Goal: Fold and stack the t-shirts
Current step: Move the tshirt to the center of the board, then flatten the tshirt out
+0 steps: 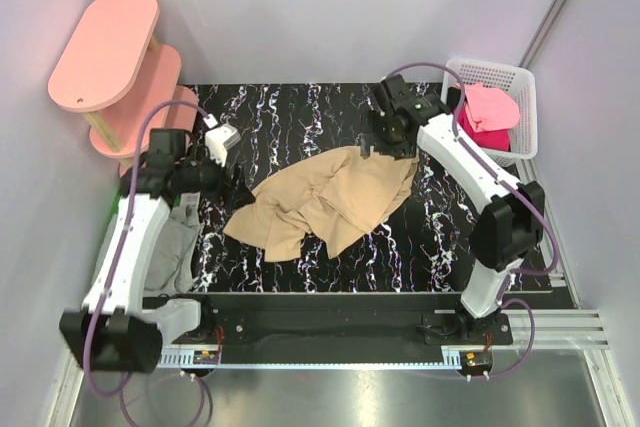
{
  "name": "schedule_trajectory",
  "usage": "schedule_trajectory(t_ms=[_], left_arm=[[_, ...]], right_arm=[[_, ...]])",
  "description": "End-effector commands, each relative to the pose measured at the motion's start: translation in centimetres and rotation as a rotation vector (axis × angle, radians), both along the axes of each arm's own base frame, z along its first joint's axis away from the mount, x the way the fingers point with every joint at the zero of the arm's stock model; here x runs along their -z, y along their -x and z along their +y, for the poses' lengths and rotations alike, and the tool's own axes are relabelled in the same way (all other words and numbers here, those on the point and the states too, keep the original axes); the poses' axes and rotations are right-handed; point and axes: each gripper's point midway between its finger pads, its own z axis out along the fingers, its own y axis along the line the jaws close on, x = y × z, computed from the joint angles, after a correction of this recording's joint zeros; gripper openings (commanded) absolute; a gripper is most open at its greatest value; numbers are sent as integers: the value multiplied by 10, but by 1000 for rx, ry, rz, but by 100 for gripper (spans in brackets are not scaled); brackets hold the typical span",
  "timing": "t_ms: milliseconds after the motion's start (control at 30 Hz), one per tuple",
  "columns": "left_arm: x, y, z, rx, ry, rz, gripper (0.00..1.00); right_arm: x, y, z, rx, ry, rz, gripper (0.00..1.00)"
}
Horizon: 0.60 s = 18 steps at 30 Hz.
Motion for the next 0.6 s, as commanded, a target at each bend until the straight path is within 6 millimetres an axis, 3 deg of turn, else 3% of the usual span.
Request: schedule_trajectory(t_ms=[0, 33, 67, 133, 167, 233, 267, 367, 567], left_arm=[[59, -28, 28, -67, -190, 155, 80], [65, -32, 34, -87, -221, 172, 80], [76, -37, 37, -96, -238, 215, 81], [83, -44, 44, -136, -273, 244, 84], [92, -45, 46, -144, -284, 277, 84], [102, -44, 49, -154, -314, 309, 83], [106, -43, 50, -153, -325, 323, 83], [123, -36, 53, -146, -370, 367, 83], [152, -29, 56, -141, -438, 461, 81]], right_arm=[[5, 53, 27, -73, -81, 44, 83], [11, 61, 28, -72, -83, 56, 83], [31, 81, 29, -90, -60, 109, 82], [38, 99, 34, -106, -76, 121, 82], [56, 118, 33, -124, -50, 163, 82], [65, 133, 35, -134, -48, 177, 82], [79, 145, 30, -137, -28, 212, 82], [95, 157, 26, -132, -23, 230, 82], [111, 143, 32, -150, 11, 230, 82]])
